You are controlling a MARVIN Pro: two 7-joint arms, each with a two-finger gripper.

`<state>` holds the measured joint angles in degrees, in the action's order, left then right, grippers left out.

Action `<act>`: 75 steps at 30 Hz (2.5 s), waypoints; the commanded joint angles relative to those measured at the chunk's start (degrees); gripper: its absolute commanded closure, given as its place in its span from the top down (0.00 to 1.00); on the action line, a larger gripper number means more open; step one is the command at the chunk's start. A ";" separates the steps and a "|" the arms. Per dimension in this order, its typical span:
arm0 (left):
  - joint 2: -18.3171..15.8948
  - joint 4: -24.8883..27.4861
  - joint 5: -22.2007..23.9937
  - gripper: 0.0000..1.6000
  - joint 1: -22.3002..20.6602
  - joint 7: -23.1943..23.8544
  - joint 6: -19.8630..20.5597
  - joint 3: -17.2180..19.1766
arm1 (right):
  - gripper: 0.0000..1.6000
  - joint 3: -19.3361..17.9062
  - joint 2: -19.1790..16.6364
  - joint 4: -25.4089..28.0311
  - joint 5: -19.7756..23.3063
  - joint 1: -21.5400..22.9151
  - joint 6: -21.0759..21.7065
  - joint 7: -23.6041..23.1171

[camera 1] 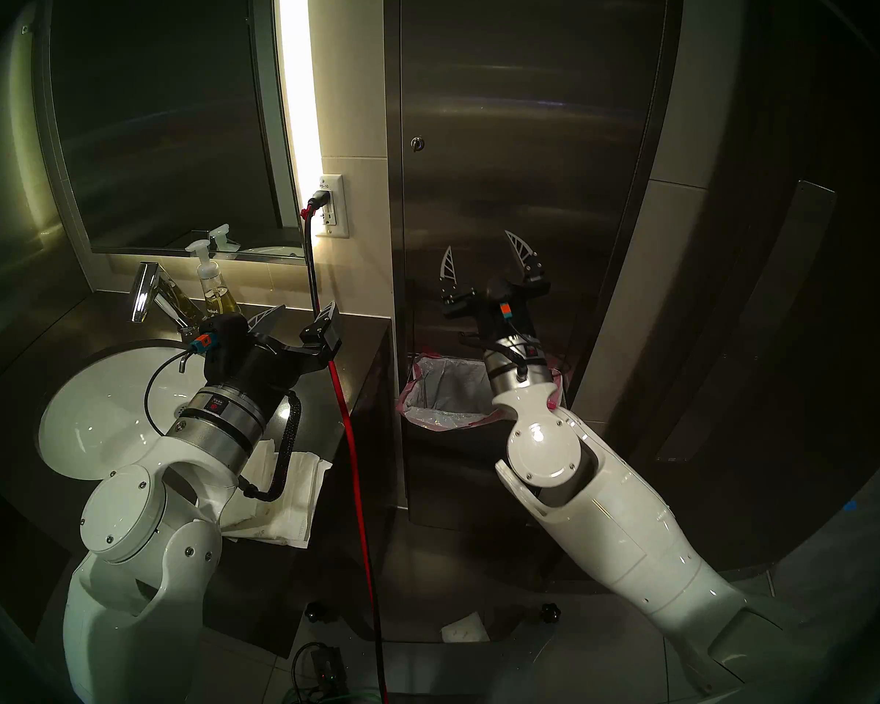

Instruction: Twist key and close towel dispenser

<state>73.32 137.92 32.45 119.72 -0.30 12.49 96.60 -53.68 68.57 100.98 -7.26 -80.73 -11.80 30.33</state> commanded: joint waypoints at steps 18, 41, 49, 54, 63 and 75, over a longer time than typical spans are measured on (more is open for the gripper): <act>0.16 0.57 -0.07 1.00 -0.25 0.27 0.05 0.02 | 1.00 -0.41 -19.04 12.70 -4.54 -20.64 -4.07 14.85; 0.35 0.66 -0.13 1.00 -0.27 0.43 0.29 0.11 | 1.00 1.95 -32.57 22.14 -12.97 -35.72 -7.35 30.48; 0.40 0.73 -0.09 1.00 -0.30 0.46 0.52 0.17 | 1.00 1.05 -36.69 24.15 -14.78 -40.52 -8.98 34.94; 0.44 0.76 -0.07 1.00 -0.31 0.48 0.65 0.20 | 1.00 1.01 -37.75 24.47 -14.38 -41.02 -9.66 35.16; 0.56 0.78 -0.11 1.00 -0.35 0.56 0.81 0.24 | 1.00 0.82 -38.10 24.53 -14.48 -41.36 -9.84 35.46; -6.20 0.24 -5.70 1.00 -5.11 4.87 -1.17 3.34 | 1.00 0.66 -38.05 24.48 -14.41 -41.50 -10.01 35.36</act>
<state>73.08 137.81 31.34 118.74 1.26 12.97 98.10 -52.73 30.74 124.80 -21.29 -122.37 -21.90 65.55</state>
